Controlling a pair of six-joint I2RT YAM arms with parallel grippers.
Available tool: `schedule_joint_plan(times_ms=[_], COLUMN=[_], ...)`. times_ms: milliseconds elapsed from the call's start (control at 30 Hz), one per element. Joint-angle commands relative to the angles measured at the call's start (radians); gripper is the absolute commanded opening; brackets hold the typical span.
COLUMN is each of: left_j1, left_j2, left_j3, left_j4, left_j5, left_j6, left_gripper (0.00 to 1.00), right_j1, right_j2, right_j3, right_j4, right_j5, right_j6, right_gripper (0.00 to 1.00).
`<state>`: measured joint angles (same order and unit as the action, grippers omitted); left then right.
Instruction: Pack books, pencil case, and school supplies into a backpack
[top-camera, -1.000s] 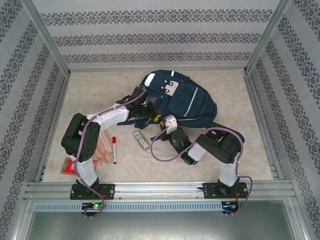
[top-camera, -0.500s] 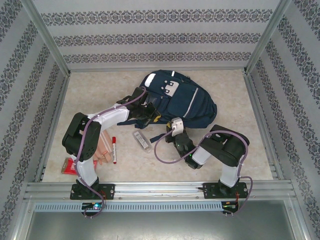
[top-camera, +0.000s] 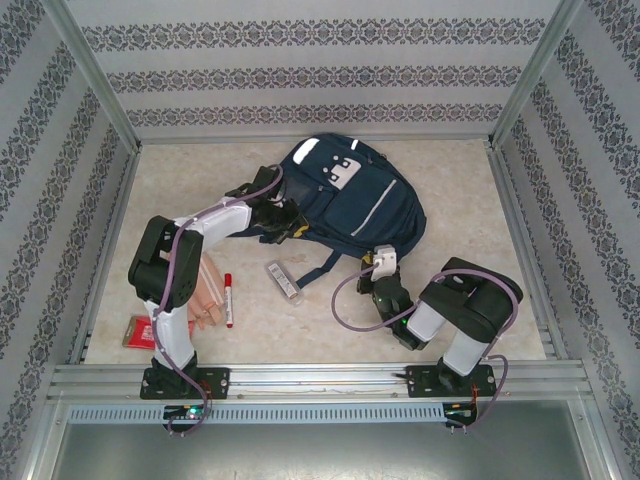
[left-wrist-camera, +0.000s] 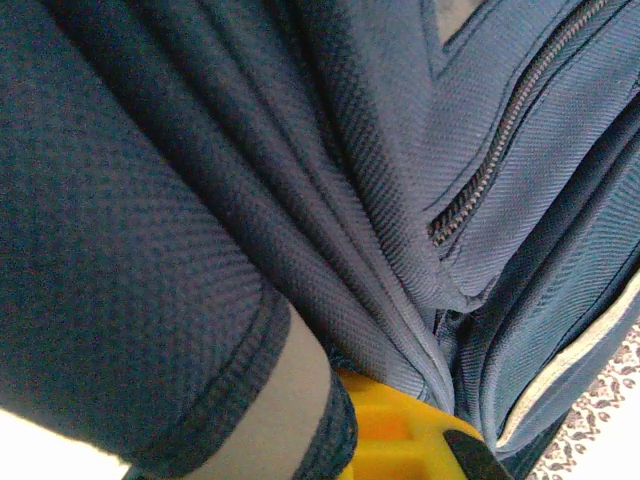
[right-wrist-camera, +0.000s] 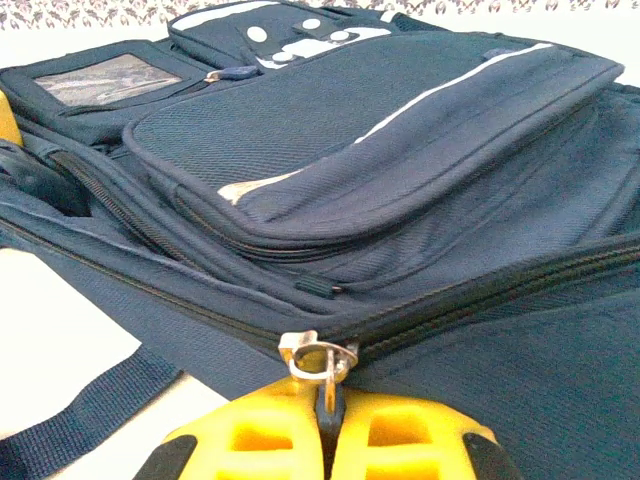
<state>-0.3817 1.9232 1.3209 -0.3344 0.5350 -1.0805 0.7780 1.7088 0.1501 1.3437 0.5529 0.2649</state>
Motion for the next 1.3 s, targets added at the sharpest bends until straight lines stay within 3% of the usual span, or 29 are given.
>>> schedule_joint_plan(times_ms=[0, 233, 433, 533, 633, 700, 800, 933, 1033, 1167, 1267], left_j1=[0.062, 0.133, 0.15, 0.142, 0.144, 0.142, 0.142, 0.139, 0.126, 0.027, -0.051], left_j2=[0.039, 0.097, 0.241, 0.295, 0.294, 0.272, 0.201, 0.041, -0.031, -0.093, -0.073], left_j3=[0.05, 0.164, 0.413, 0.496, 0.532, 0.543, 0.492, 0.243, 0.08, 0.014, 0.042], left_j4=[-0.062, -0.157, -0.278, -0.269, -0.254, -0.284, -0.339, -0.296, -0.212, -0.128, -0.085], left_j5=[-0.045, -0.076, -0.087, -0.101, -0.081, -0.082, -0.076, -0.105, -0.037, -0.085, -0.099], left_j6=[0.112, 0.212, 0.383, 0.423, 0.401, 0.39, 0.347, 0.217, 0.092, 0.001, -0.05], left_gripper=[0.0, 0.0, 0.0, 0.27, 0.39, 0.4, 0.41, 0.45, 0.45, 0.56, 0.56], right_j1=[-0.039, -0.074, -0.075, -0.07, -0.044, -0.032, -0.048, -0.057, -0.057, -0.056, -0.057], right_j2=[-0.025, -0.044, -0.061, -0.046, -0.027, -0.042, -0.039, 0.0, 0.022, 0.049, 0.066], right_j3=[-0.044, -0.103, -0.078, -0.037, 0.014, 0.041, 0.071, 0.108, 0.125, 0.141, 0.151], right_j4=[0.026, 0.036, 0.009, 0.004, 0.007, -0.037, -0.063, -0.067, -0.069, -0.075, -0.076], right_j5=[0.041, -0.049, -0.309, -0.44, -0.526, -0.538, -0.594, -0.668, -0.703, -0.742, -0.756], right_j6=[0.028, 0.018, -0.037, -0.001, -0.021, -0.046, -0.054, -0.072, -0.09, -0.106, -0.114], right_gripper=[0.0, 0.0, 0.0, 0.0, 0.0, 0.0, 0.0, 0.0, 0.0, 0.0, 0.0])
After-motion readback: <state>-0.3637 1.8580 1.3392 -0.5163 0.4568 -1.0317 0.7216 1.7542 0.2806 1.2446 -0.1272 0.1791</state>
